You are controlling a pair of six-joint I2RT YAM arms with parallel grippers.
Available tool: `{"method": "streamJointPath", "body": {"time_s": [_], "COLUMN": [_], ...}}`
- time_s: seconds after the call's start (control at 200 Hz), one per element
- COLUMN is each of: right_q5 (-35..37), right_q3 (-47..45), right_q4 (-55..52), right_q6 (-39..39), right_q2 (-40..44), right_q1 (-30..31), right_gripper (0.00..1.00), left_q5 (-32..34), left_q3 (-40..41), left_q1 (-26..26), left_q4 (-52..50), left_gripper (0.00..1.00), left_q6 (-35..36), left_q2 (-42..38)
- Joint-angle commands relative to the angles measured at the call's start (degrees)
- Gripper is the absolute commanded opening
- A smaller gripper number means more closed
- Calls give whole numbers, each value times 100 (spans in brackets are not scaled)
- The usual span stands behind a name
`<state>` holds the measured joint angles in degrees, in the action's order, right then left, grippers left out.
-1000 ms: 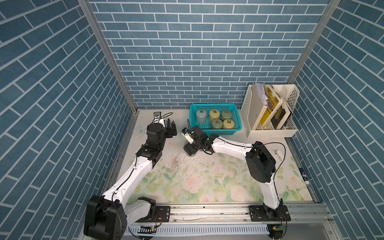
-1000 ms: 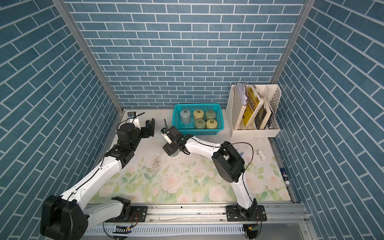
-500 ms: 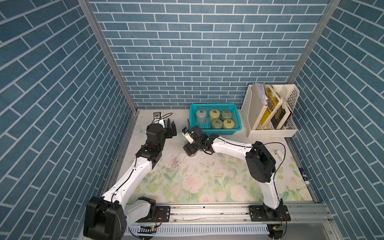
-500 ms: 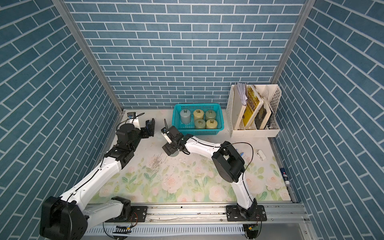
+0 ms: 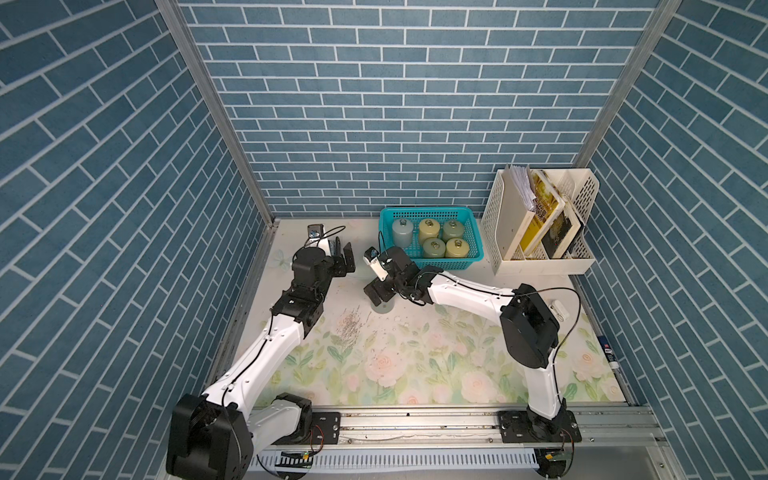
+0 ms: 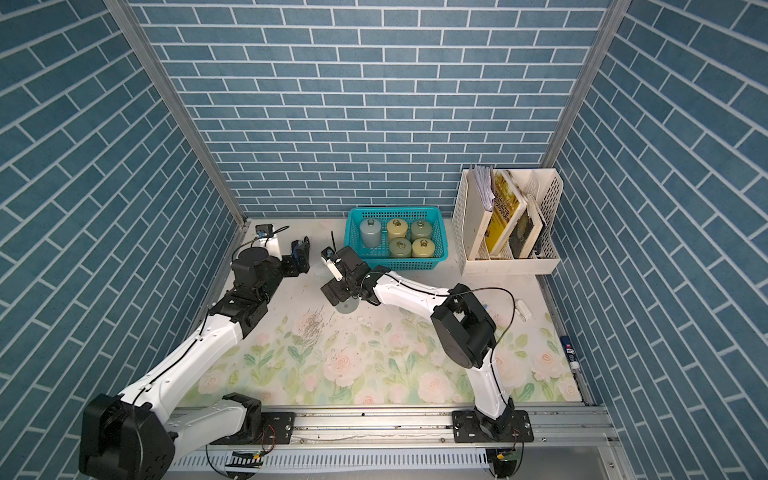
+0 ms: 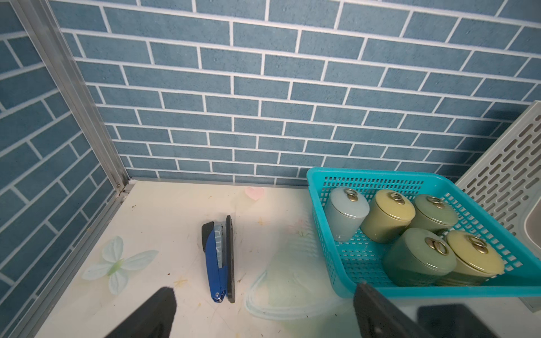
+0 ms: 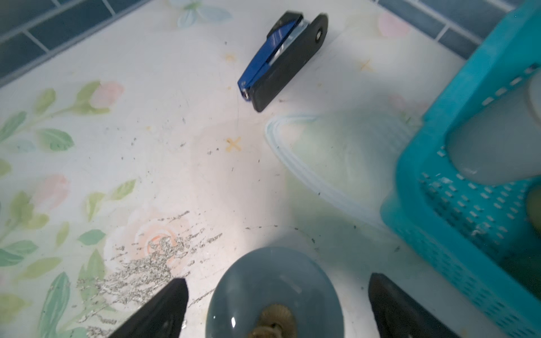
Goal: Take the tea canister out of the basket
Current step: Place the tea canister at the center of the board, then pick up the tea canister from the basket.
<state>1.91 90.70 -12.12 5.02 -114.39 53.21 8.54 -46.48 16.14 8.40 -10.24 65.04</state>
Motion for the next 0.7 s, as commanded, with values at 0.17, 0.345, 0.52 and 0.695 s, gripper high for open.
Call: {"method": "streamJointPath", "body": {"time_s": [0.17,0.345,0.52,0.695], "right_q5": [445,543,472,476], "right_q3": [281,1110,1676,2123], "right_q4": [-331,-1357,-1800,-1959], "right_q6": [424,456,533,554], "right_q2": [571,91,-453,-1013], "right_q1": [-1206,-1678,-1926,-2044], "right_gripper": [100,99,98,97], "left_q5": [-749,-911,-994,-1010], "left_q3": [-289,-659,-797,-888], "left_q1": [119,516,766,920], "left_q4": [173,13,82,69], "left_gripper": [100,100,100,100], "left_q6": [-146,72,75,101], "left_q2": [411,864,1169,1328]}}
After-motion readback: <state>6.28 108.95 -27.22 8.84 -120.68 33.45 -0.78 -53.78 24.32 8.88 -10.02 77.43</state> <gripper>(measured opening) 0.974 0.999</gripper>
